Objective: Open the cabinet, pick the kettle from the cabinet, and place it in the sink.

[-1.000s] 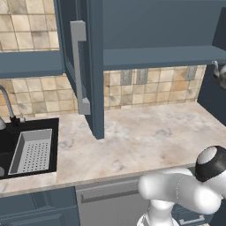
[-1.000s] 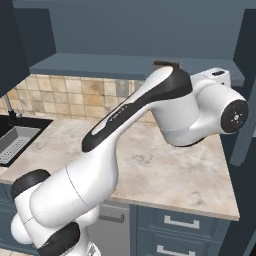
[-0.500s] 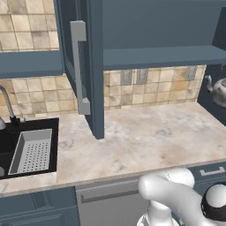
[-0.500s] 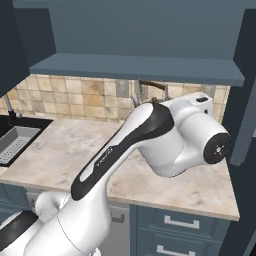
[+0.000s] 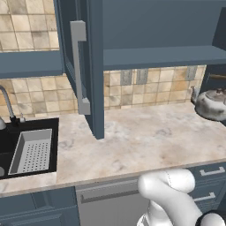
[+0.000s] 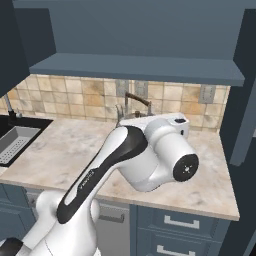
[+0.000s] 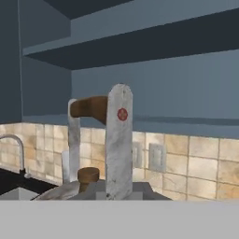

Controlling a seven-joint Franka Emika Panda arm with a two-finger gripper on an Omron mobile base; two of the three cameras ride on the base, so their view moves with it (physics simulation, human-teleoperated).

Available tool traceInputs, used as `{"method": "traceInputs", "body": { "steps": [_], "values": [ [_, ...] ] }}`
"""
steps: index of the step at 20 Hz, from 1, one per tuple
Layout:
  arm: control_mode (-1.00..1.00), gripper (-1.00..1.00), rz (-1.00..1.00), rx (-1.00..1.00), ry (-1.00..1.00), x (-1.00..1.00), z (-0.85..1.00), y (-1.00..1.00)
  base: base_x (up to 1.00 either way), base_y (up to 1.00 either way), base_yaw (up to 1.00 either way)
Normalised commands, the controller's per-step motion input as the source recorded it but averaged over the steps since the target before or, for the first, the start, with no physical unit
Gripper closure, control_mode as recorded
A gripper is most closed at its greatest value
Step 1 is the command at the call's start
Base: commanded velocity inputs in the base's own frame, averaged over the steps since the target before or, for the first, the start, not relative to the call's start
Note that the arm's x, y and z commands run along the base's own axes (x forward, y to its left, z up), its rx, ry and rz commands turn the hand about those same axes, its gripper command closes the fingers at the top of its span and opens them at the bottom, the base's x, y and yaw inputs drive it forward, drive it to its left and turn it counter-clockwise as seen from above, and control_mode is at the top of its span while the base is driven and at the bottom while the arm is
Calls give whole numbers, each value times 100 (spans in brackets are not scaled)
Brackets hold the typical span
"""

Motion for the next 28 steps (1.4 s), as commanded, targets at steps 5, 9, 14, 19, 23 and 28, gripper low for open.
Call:
{"method": "traceInputs", "body": {
  "steps": [5, 9, 14, 19, 23, 28],
  "values": [
    [-100, 100, 0, 6, 4, 1, -39, 40, 0, 0, 0],
    [-100, 100, 0, 3, 9, 5, -36, 35, 0, 0, 0],
    [-100, 100, 1, 1, 6, 6, -32, 33, 0, 0, 0],
    [-100, 100, 3, 5, 7, 5, -19, 18, 0, 0, 0],
    [-100, 100, 7, 13, 1, 1, -1, 0, 0, 0, 0],
    [-100, 100, 0, 0, 2, 2, 0, 0, 0, 0, 0]
  ]
}}
